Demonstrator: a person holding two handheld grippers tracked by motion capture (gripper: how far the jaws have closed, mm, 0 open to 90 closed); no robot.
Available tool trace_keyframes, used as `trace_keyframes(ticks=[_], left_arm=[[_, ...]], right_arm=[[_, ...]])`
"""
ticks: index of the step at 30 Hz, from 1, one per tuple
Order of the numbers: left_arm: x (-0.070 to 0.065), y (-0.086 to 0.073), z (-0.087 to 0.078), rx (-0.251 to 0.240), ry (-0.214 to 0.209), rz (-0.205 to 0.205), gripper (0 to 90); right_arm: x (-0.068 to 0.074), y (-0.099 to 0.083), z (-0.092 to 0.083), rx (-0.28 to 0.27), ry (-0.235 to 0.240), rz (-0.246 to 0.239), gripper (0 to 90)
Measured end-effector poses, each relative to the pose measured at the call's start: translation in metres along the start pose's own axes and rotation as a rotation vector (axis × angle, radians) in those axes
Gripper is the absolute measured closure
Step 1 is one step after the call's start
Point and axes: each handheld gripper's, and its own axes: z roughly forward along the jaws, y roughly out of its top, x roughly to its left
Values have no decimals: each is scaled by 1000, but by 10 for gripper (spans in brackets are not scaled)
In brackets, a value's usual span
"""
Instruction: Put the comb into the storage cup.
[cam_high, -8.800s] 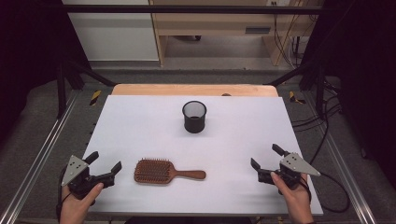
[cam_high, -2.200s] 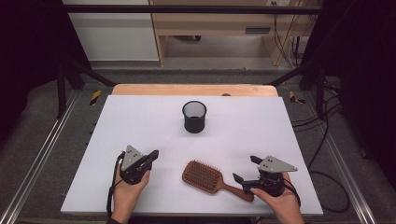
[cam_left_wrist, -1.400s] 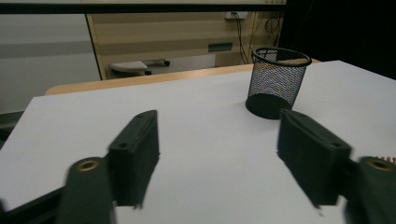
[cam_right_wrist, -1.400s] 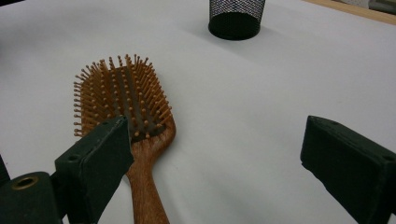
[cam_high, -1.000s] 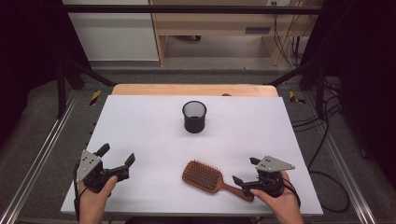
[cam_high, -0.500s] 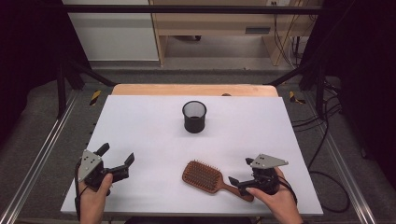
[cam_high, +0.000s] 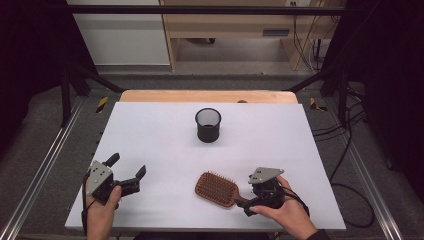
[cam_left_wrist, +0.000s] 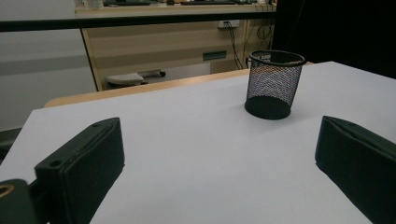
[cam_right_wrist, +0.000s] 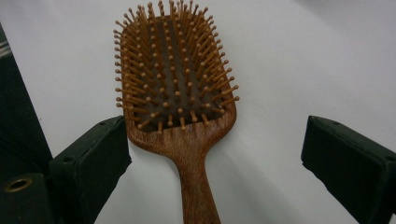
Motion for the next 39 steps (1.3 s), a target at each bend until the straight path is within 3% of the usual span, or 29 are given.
trace_keyframes(ticks=[4,7,28,32,39], left_arm=[[1,0,1,4,5,-3,15],[3,0,0,3,6,1,15],[5,-1,1,8,4,-2,15],[4,-1,1,8,0,-1,15],[4,-1,1,9,-1,-1,15]], right_arm=[[2,0,6,34,3,-15,61],[4,0,9,57,17,-60,61],[6,-2,19,118,45,-58,71],[6,-3,20,133,54,-64,102],[5,-5,19,162,73,-74,291]])
